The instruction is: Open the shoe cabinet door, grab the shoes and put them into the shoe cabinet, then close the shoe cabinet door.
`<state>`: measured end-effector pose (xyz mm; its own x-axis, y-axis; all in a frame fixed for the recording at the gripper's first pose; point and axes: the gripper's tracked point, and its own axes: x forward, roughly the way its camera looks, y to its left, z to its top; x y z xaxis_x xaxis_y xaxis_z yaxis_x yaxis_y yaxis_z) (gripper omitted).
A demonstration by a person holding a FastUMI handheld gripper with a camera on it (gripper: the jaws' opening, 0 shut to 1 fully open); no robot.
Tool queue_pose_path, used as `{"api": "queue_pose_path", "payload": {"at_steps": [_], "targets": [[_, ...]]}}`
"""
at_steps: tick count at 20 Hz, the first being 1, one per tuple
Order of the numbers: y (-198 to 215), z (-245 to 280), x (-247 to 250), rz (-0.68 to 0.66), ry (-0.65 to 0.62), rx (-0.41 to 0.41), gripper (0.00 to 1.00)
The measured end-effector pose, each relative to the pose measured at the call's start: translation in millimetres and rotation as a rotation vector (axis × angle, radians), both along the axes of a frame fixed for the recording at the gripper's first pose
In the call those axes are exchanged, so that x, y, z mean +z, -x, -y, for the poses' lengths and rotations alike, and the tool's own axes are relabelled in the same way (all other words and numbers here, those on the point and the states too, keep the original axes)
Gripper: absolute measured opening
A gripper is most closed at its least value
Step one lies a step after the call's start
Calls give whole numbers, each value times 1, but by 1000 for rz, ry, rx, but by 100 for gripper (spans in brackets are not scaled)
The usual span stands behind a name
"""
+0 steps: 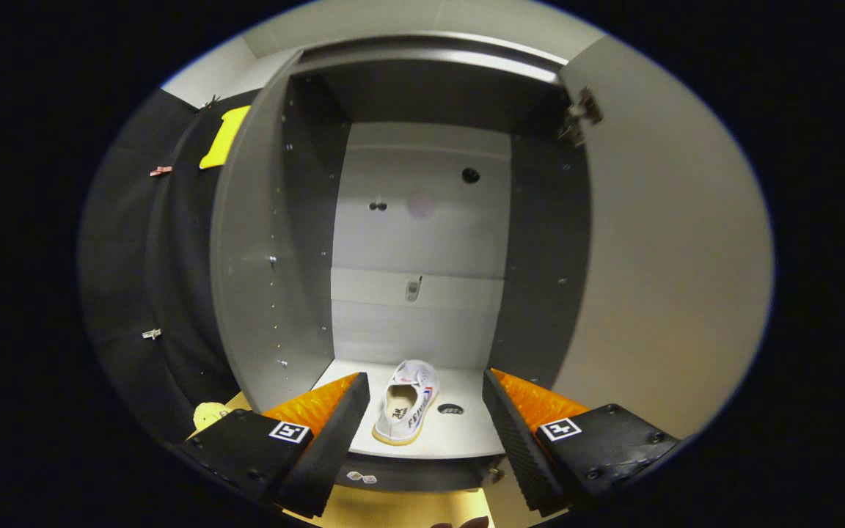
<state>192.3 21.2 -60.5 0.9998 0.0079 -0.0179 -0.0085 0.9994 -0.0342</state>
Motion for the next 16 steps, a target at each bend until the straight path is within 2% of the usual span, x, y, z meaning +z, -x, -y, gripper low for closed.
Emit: {"api": "queue_pose_path", "payload": {"at_steps": [9, 16], "targets": [[143, 39, 40, 103, -6, -55, 97], [225, 78, 39, 75, -69, -60, 97]]}}
